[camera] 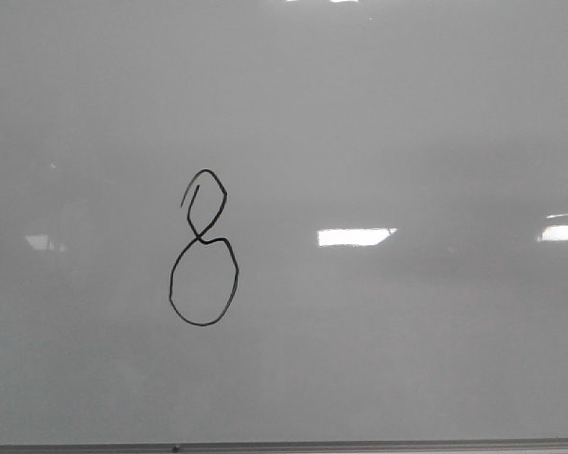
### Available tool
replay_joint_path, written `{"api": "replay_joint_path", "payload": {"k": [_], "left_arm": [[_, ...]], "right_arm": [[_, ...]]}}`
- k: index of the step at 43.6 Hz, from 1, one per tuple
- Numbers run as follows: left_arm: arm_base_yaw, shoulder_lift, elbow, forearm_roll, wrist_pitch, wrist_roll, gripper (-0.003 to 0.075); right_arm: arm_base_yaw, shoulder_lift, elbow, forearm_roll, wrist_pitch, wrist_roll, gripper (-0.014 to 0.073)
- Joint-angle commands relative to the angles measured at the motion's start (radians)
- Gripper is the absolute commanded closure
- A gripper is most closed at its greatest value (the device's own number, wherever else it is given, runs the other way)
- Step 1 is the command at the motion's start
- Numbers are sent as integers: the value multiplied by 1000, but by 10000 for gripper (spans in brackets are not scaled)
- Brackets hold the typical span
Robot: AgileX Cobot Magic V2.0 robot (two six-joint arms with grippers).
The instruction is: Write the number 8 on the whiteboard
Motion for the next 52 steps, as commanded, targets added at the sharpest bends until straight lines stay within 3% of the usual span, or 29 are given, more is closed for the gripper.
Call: {"api": "replay_joint_path", "payload": {"k": [1,12,27,32,40,46,52], "left_arm": [[1,-28,-31,-24,-61,-10,390],[1,-35,-31,-24,-60,-10,235],[1,-300,-31,31,84,-10,247],[-8,-446,-13,31,96,19,327],[-25,-650,66,30,92,23,576],[-37,-795,153,28,90,42,718],[-40,-931,241,-28,64,44,741]], "right_arm": [[-6,8,-28,37,-60,2,662],[-6,8,-28,37,-60,2,662],[-6,8,-28,39,-60,2,662],[-6,8,-28,39,-60,2,662],[-6,8,-28,39,-59,2,662],[-6,8,-28,39,-59,2,662],[-6,8,-28,39,-59,2,662]]}}
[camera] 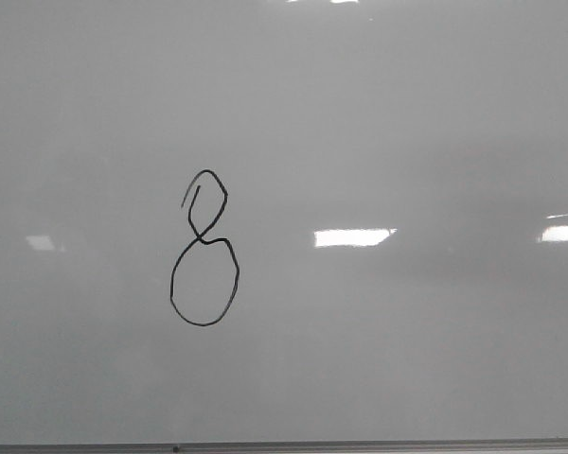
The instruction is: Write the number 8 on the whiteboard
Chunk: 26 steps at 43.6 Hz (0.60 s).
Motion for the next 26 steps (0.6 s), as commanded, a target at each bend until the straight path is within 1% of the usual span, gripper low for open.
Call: {"api": "replay_joint_path", "payload": {"k": [1,7,12,18,26], "left_arm": [[-6,-85,26,-69,-86,2,741],[-6,-210,92,-107,-139,2,741],[-6,-296,105,-107,-146,2,741],[-6,-347,105,-109,-150,2,741],[-6,-352,105,-109,-149,2,741]], "right_arm": [[-6,8,-28,39,-56,0,662],[-6,8,-28,39,-56,0,662],[-6,8,-28,39,-56,0,662],[-6,8,-28,39,-56,0,662],[-6,8,-28,39,-56,0,662]]}}
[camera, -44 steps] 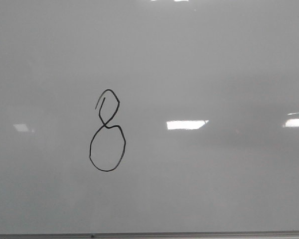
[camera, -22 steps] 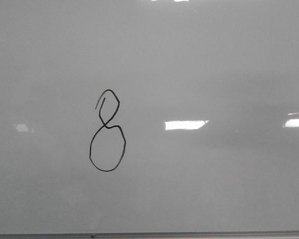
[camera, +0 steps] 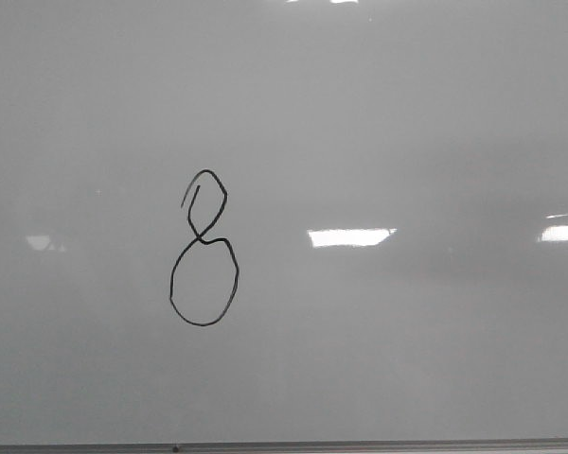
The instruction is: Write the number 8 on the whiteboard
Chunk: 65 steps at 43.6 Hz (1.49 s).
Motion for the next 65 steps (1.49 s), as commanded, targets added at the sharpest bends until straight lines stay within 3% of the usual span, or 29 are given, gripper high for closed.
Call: {"api": "replay_joint_path", "payload": {"k": [1,28,37,45,65], "left_arm": [[-6,6,-24,-27,-73,-2,741],[-6,6,-7,-14,-107,-2,741],[-33,-107,114,305,-223,-330,741],[-82,-226,254,489,-300,-492,741],[-80,-266,429,501,-404,-503,741]], "right_arm": [[-6,8,-28,39,-56,0,662],[-6,8,-28,39,-56,0,662],[-6,8,-28,42,-52,0,662],[-6,8,-28,42,-51,0,662],[-6,8,-28,42,-49,0,662]]}}
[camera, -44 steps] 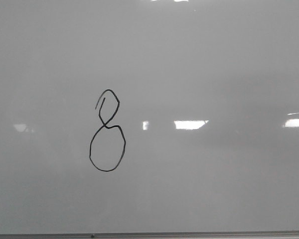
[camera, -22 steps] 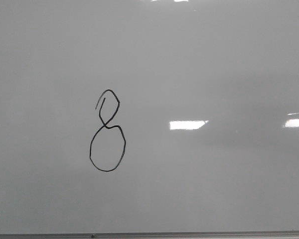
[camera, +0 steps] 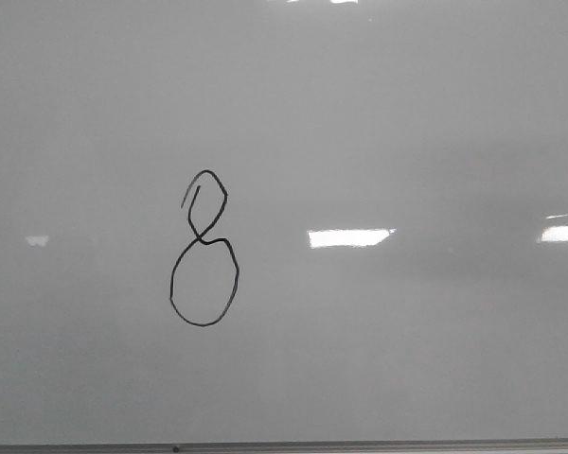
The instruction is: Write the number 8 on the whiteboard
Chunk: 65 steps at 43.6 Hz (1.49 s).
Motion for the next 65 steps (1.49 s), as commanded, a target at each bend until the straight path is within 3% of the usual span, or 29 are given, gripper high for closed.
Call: {"api": "replay_joint_path", "payload": {"k": [1,39,49,53,59,65], "left_arm": [[-6,-13,14,2,-119,-11,741],[-6,-13,14,2,-117,-11,741],[-6,-13,14,2,-117,-11,741],[-6,-13,14,2,-117,-11,741],[-6,-13,14,2,-117,-11,741],[-6,-13,14,2,-117,-11,741]], "right_arm": [[-6,8,-28,34,-47,0,662],[-6,8,-28,34,-48,0,662],[-6,-32,54,-60,-251,5,662],[-6,-82,104,-243,-297,131,662],[-18,-179,181,-541,-353,458,662],[-71,-251,245,-702,-369,670,662]]}}
